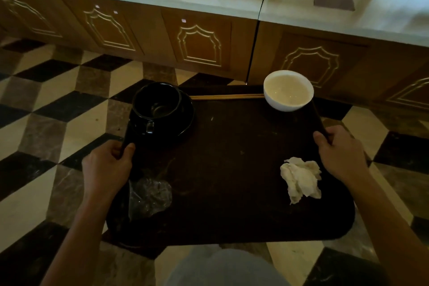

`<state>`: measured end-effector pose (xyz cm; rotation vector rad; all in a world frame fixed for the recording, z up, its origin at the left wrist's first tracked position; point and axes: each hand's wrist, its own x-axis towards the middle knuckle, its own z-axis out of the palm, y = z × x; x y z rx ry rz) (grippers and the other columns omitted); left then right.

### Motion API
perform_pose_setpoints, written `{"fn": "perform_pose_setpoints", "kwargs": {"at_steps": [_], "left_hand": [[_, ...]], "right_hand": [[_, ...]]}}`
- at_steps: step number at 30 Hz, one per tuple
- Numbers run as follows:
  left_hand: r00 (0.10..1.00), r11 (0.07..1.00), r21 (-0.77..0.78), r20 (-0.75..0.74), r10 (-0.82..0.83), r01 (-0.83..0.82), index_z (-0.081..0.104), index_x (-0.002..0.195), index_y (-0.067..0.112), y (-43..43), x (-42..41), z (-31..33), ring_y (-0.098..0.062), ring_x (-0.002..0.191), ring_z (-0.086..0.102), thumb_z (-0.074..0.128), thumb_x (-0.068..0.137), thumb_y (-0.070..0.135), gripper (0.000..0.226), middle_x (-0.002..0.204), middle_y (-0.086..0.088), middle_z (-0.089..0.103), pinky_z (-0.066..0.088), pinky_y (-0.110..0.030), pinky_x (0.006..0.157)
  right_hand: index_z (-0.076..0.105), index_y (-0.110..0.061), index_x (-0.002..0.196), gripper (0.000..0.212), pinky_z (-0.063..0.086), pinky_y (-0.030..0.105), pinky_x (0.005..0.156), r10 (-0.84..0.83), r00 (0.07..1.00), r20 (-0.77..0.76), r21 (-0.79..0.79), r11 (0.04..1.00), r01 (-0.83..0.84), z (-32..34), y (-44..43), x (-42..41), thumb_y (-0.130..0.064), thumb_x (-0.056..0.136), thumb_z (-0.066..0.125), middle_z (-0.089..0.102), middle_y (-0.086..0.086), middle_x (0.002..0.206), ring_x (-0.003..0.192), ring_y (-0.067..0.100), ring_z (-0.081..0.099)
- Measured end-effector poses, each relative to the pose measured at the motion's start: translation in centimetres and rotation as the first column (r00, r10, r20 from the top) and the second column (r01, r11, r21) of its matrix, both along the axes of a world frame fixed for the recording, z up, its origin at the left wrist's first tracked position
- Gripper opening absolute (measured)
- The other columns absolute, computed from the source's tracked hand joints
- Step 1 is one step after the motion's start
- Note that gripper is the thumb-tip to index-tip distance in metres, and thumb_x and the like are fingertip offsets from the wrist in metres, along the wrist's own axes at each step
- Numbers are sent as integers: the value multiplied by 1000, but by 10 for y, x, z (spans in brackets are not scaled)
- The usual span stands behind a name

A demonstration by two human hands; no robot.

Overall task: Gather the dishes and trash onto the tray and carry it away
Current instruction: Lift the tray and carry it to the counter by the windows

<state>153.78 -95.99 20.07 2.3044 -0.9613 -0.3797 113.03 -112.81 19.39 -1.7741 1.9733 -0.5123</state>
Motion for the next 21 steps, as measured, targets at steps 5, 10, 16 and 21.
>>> {"fn": "perform_pose_setpoints", "kwargs": {"at_steps": [5, 10, 16, 21], "left_hand": [[1000, 1000, 11, 12, -12, 12, 66, 86, 15, -43, 36, 6, -16, 68, 59, 63, 95, 29, 17, 76, -7, 67, 40, -30, 59], [999, 1000, 22, 31, 5, -5, 65, 89, 15, -86, 55, 7, -10, 65, 54, 63, 95, 31, 17, 77, -6, 66, 38, -32, 59], [1000, 999, 27, 2, 23, -23, 65, 87, 15, -151, 70, 5, -10, 65, 56, 62, 95, 29, 17, 74, -3, 64, 35, -24, 54], [998, 999, 21, -36, 50, -49, 68, 92, 12, -214, 79, 3, -10, 66, 57, 62, 96, 29, 19, 76, -2, 65, 34, -22, 55]], "right_hand": [[57, -9, 118, 30, 31, 24, 53, 1, 1000, 3, -6, 1000, -1, 3, -40, 32, -33, 102, 50, 55, 0, 83, 66, 4, 45], [57, -9, 119, 29, 33, 28, 55, 34, 999, 18, 5, 999, -34, 3, -86, 56, -33, 103, 50, 58, 3, 89, 72, 14, 50], [55, -10, 113, 26, 34, 30, 55, 28, 999, 42, 23, 999, -29, 0, -156, 78, -33, 102, 50, 56, -2, 82, 73, 14, 53], [56, -8, 116, 30, 33, 27, 55, 65, 997, 32, 2, 998, -65, 1, -233, 94, -34, 102, 51, 56, 0, 83, 67, 7, 46]]}}
